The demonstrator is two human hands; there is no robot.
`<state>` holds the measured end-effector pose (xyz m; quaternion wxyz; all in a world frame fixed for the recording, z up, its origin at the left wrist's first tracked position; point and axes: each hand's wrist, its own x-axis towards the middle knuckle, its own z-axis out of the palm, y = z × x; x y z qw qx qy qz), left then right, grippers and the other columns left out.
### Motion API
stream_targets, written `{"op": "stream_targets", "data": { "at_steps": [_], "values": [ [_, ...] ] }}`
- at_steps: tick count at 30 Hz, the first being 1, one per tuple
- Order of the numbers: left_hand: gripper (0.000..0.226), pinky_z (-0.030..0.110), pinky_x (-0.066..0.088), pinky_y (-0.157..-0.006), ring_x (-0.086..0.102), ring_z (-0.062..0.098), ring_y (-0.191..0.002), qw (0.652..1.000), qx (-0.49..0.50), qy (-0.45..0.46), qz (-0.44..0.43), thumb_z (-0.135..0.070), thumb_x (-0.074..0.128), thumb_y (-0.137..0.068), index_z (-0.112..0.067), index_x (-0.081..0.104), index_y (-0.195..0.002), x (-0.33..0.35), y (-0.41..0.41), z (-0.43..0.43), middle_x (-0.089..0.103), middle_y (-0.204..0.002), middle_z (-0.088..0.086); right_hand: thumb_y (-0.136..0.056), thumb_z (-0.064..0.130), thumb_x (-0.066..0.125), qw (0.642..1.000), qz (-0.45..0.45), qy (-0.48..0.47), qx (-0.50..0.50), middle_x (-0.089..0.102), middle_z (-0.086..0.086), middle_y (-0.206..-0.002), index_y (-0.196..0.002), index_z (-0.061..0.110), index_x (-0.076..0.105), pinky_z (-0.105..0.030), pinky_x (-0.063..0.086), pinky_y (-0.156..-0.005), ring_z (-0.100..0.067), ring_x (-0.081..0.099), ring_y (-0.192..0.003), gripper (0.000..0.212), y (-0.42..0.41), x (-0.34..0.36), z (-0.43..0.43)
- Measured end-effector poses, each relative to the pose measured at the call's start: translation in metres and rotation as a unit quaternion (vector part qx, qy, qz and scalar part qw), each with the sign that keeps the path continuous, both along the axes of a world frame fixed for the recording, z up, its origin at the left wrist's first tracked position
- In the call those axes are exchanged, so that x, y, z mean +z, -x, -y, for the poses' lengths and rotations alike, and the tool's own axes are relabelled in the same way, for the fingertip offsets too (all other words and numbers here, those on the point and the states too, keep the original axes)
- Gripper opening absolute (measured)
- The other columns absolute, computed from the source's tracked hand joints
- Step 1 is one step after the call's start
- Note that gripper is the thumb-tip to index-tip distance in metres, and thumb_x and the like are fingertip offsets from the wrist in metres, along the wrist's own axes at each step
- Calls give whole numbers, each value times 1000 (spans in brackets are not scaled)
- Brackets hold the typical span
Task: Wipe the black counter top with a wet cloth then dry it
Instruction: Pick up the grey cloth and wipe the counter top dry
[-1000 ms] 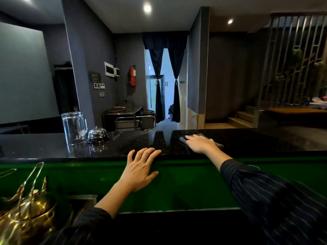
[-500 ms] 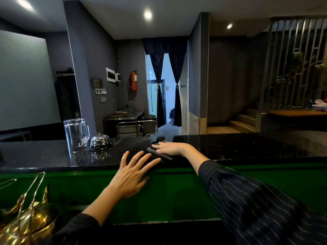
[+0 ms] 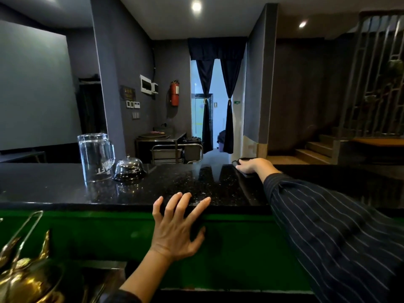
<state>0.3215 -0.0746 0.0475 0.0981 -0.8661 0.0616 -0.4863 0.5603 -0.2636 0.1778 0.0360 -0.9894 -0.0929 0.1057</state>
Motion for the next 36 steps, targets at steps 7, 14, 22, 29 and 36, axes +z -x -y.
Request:
{"op": "stream_targets", "data": {
  "at_steps": [7, 14, 22, 29, 36],
  "values": [
    [76, 53, 21, -103, 39, 27, -122, 1000, 21, -4, -3, -61, 50, -67, -40, 34, -139, -2, -1, -3, 42, -128, 5, -97, 61, 16, 978, -27, -3, 207, -7, -3, -163, -154, 34, 0, -58, 3, -117, -31, -2, -150, 64, 58, 3, -119],
    [81, 52, 23, -103, 40, 26, -120, 1000, 12, 1, -11, -62, 55, -63, -40, 35, -139, 0, 7, 0, 43, -126, 3, -100, 55, 27, 954, -68, -43, 287, -5, 5, -163, -153, 39, 5, -50, -4, -120, -20, -5, -149, 60, 56, 2, -97],
    [87, 53, 19, -106, 36, 27, -124, 995, 24, 19, -97, -63, 53, -61, -39, 30, -141, 8, 13, 2, 38, -132, 3, -99, 56, 21, 969, 0, -31, 245, -1, -2, -163, -153, 37, 5, -56, 2, -118, -31, 1, -150, 59, 79, -6, -134],
    [82, 47, 5, -117, 12, 20, -146, 984, 14, -38, -172, -56, 46, -80, -42, 2, -148, 29, 60, -55, 17, -159, -1, -104, 43, 27, 939, -38, -65, 336, 4, 2, -163, -154, 31, 11, -42, -3, -119, -21, -2, -150, 54, 124, -3, -81],
    [99, 54, -6, -116, 6, 30, -144, 954, 138, 36, -264, -63, 55, -73, -32, -1, -148, 47, 86, -99, 17, -153, 7, -92, 68, 14, 995, 57, -21, 79, 3, 2, -163, -154, 36, 10, -58, 1, -118, -31, 5, -150, 70, 92, -14, -56]
  ]
}}
